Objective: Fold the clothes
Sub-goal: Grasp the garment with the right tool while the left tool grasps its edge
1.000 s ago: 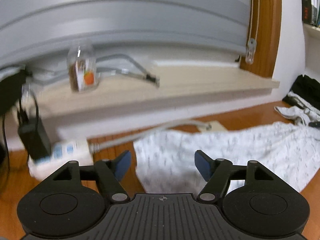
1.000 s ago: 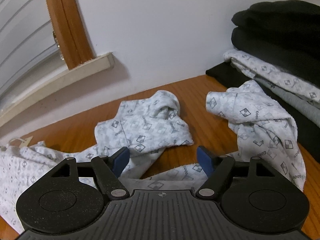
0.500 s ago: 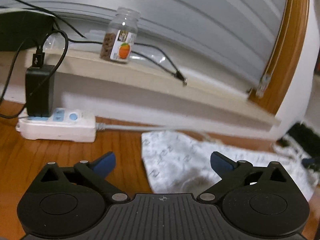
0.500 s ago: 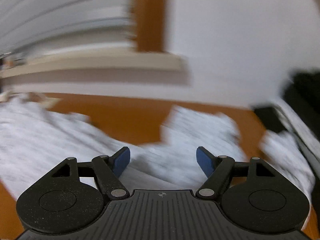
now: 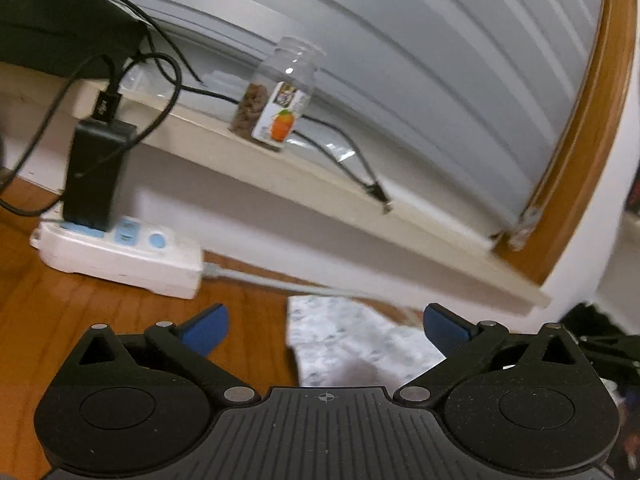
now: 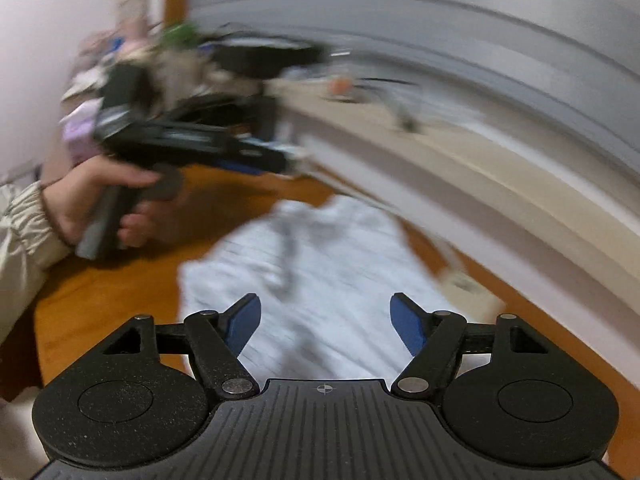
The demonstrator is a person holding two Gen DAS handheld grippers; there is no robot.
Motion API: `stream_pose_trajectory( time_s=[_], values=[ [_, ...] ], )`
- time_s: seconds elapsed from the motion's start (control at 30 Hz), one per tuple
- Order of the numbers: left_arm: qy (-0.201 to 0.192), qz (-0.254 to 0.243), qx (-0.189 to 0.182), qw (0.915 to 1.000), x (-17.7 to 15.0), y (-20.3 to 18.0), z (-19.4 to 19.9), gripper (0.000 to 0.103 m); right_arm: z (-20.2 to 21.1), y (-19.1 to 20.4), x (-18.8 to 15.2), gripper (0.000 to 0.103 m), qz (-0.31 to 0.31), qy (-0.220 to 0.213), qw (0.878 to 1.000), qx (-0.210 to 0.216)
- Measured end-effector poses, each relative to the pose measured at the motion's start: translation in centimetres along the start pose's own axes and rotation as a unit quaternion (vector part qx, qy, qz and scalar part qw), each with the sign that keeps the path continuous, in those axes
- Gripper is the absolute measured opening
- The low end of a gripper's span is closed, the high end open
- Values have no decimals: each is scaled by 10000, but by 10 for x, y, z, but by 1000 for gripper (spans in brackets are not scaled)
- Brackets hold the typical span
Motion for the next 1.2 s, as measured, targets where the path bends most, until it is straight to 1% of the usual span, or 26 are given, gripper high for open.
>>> stream_pose_trajectory(
  time_s=[0.1,0.2,0.33,0.4,0.43,0.47,0.5,0.53,0.57,0.73,0.83,0.93,1.0,1.1,1.17,1.2],
  values=[
    [138,16,51,9999,0,1,-3,103,-29,27,11,69,264,193,9994,76],
    [198,11,37,9998,-1,1,-4,103,-41,43,14,69,390,239,9988,157],
    [210,10,20,9998,-1,0,-4,103,-48,52,8,69,521,413,9976,176],
    [229,28,15,9997,0,0,-6,103,-47,52,5,66,526,471,9972,236],
    [235,38,14,9997,0,1,-6,103,-47,52,3,56,527,498,9970,267],
    [238,50,13,9997,0,1,-6,103,-41,47,4,43,452,449,9976,263],
    [240,62,12,9997,0,2,-6,103,-33,40,5,37,356,379,9983,250],
    [241,71,10,9997,-1,2,-6,103,-26,33,5,20,260,309,9989,237],
    [244,73,10,9997,-1,2,-5,103,-18,25,6,9,164,239,9993,223],
    [268,56,-14,9996,-1,2,-7,103,19,-10,11,6,-315,-112,9993,156],
    [291,54,-27,9996,-1,2,-7,103,36,-38,10,6,-568,-230,9980,-159],
    [305,23,-50,9995,-2,1,-8,103,41,-64,7,7,-750,-233,9949,-639],
    [278,7,-66,9996,-3,1,-8,103,35,-78,2,14,-870,-113,9925,-846],
    [273,-65,-97,9996,-4,-2,-7,103,31,-84,-12,25,-963,-13,9913,-901],
    [278,-138,-115,9995,-4,-4,-6,103,32,-85,-21,43,-1001,-33,9910,-891],
    [280,-185,-128,9994,-5,-6,-5,103,35,-85,-26,46,-1028,-65,9909,-870]
  ],
)
Point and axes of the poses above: each gripper's, at about its wrist camera, not at the fingertips, and z roughly against the way its jaws point, y to its left, x to its top, the point moved 1 cm from there along -z, roughly the way its jaws point, and after that the axes turned 5 degrees about -z, right-handed, at the moved point
